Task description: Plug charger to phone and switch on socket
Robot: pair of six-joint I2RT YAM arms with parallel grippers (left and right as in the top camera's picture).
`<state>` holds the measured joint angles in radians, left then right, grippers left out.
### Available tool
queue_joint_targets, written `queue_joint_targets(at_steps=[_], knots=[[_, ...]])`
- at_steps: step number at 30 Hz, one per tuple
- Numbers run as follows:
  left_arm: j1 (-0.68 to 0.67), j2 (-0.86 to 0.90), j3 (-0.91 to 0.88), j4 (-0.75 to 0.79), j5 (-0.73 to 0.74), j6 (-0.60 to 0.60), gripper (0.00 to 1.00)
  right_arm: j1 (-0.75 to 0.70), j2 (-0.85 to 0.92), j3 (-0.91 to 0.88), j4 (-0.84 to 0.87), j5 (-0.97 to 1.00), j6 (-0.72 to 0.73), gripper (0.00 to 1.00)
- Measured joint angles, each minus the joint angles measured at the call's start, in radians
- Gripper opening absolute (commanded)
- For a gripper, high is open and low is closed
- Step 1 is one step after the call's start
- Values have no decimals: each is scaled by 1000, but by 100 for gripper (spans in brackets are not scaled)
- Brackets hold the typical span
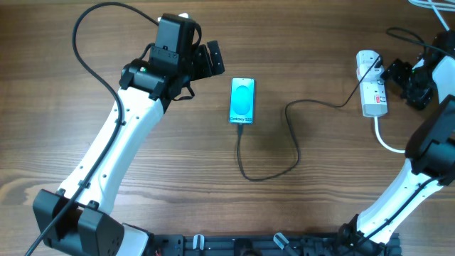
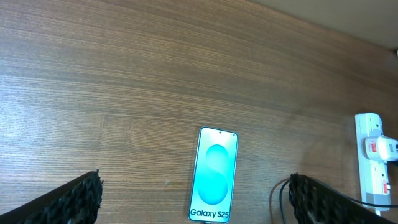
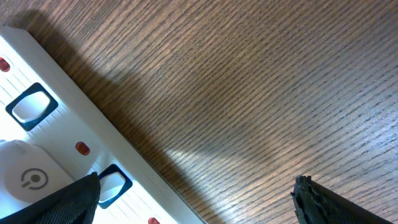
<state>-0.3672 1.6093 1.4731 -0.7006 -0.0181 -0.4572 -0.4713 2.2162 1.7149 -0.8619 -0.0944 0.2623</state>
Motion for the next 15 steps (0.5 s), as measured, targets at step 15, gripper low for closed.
queue_joint_targets(at_steps=[15], knots=[[0, 0, 0, 0, 0, 0, 100, -2, 0, 0, -9, -10, -3, 100]])
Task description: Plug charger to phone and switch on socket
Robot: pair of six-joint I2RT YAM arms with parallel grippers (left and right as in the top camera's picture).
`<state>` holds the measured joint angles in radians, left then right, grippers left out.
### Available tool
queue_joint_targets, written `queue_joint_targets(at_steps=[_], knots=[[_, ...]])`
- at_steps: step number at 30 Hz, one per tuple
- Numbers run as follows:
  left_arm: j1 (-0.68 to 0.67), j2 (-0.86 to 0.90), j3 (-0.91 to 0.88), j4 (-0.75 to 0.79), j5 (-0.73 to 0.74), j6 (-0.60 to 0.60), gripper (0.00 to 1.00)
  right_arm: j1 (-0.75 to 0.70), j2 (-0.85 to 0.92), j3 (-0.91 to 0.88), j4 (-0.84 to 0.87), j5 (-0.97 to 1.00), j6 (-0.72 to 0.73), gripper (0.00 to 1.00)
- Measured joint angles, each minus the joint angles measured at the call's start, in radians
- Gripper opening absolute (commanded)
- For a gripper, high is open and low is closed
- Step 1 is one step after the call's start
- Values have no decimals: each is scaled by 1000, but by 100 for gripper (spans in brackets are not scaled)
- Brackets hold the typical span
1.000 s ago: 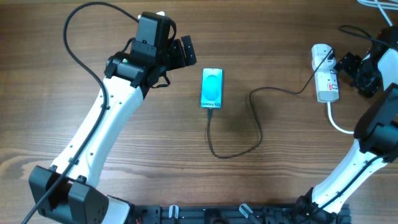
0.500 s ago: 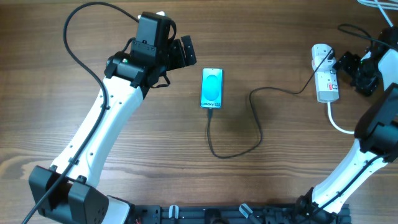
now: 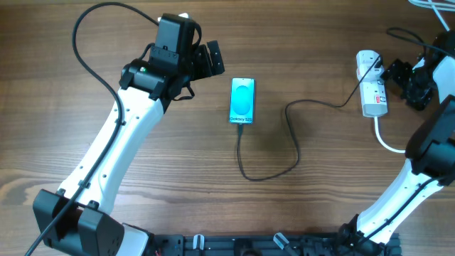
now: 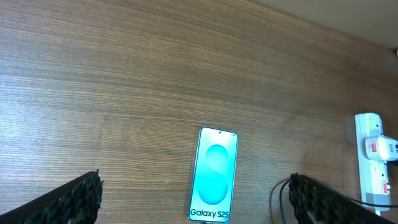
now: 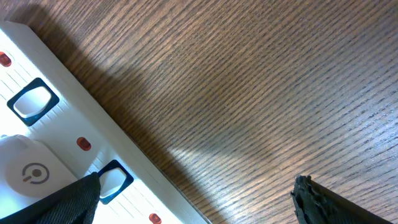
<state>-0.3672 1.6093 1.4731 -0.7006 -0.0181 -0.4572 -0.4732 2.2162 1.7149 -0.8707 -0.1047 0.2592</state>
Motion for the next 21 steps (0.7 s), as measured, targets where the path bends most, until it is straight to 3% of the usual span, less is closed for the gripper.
queue_joint_targets(at_steps=[21], knots=[[0, 0, 0, 0, 0, 0, 100, -8, 8, 1, -21, -34, 0, 100]])
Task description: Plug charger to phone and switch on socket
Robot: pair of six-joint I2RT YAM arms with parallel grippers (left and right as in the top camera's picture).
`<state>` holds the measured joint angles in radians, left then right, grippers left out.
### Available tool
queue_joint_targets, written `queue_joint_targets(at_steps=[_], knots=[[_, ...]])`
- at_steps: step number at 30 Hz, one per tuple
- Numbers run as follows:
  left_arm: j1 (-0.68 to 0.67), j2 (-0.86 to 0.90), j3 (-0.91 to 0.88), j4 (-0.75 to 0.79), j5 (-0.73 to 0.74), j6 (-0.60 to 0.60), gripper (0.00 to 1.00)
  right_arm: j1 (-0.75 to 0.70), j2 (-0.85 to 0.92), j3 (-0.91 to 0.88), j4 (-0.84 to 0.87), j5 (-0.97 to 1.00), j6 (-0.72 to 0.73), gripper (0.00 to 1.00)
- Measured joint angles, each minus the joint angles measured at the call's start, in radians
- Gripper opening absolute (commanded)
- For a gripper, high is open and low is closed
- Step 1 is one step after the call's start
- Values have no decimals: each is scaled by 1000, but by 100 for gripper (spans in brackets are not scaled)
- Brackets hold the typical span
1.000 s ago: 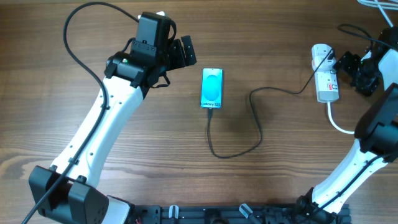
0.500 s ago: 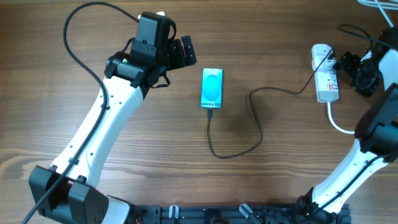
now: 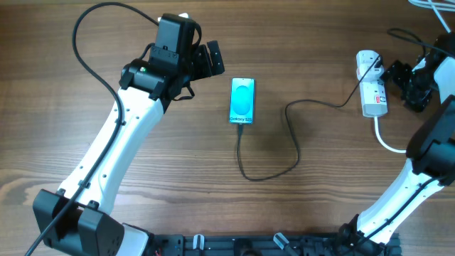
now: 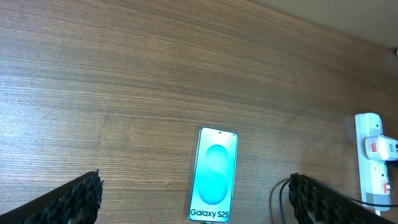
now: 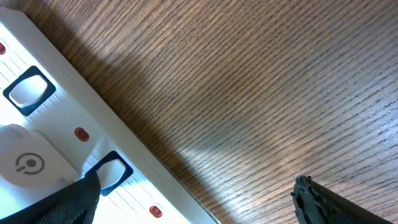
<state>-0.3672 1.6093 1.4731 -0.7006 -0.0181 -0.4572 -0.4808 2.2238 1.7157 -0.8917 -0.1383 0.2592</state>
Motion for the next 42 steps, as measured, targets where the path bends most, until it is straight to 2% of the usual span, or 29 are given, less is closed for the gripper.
queue_joint_targets(at_steps=[42], knots=[[0, 0, 0, 0, 0, 0, 100, -21, 18, 2, 28, -27, 30, 100]])
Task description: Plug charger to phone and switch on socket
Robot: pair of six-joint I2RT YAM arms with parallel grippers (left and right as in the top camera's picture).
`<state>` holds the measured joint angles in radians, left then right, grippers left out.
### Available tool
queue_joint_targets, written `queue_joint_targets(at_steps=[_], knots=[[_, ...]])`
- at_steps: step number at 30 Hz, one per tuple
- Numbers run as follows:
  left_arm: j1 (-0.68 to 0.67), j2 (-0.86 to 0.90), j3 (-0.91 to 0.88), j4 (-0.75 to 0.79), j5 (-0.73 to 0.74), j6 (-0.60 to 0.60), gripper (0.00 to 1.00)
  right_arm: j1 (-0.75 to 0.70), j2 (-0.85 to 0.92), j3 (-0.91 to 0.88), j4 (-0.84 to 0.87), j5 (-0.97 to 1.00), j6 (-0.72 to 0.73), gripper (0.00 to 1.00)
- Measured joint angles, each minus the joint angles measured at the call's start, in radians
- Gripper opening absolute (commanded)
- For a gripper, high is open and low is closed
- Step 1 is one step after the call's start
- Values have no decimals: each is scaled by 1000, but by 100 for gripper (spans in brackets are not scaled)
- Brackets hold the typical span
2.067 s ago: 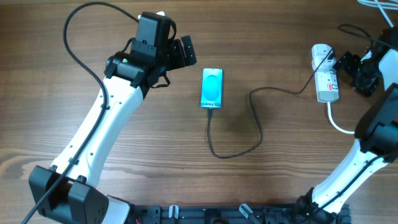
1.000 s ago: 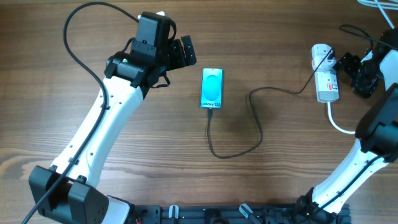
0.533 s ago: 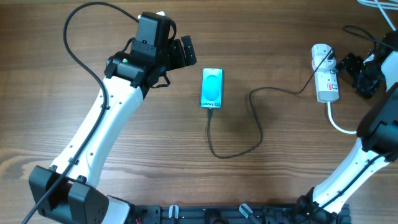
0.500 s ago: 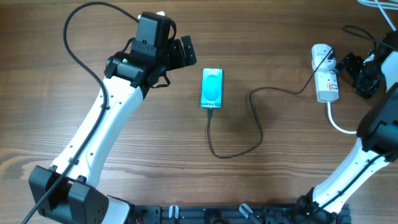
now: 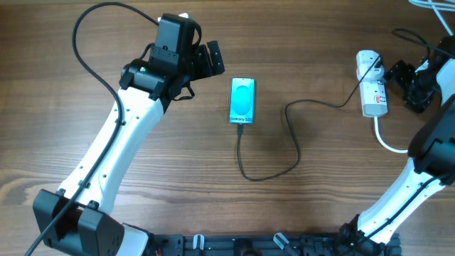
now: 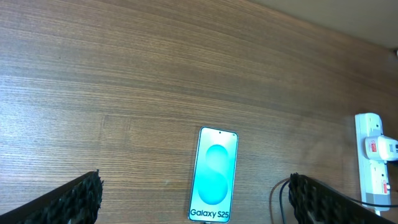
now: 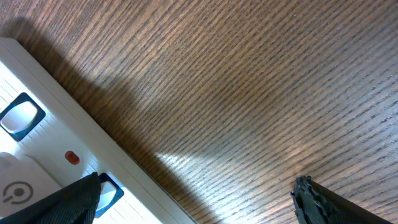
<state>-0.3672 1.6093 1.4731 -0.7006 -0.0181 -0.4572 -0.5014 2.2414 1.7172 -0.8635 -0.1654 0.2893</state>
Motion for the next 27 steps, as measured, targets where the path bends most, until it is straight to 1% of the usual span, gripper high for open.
queue_joint_targets(at_steps=[12, 27], knots=[[0, 0, 0, 0, 0, 0, 100, 0, 0, 0, -7, -3, 0, 99], [0, 0, 0, 0, 0, 0, 100, 14, 0, 6, -23, -6, -23, 100]])
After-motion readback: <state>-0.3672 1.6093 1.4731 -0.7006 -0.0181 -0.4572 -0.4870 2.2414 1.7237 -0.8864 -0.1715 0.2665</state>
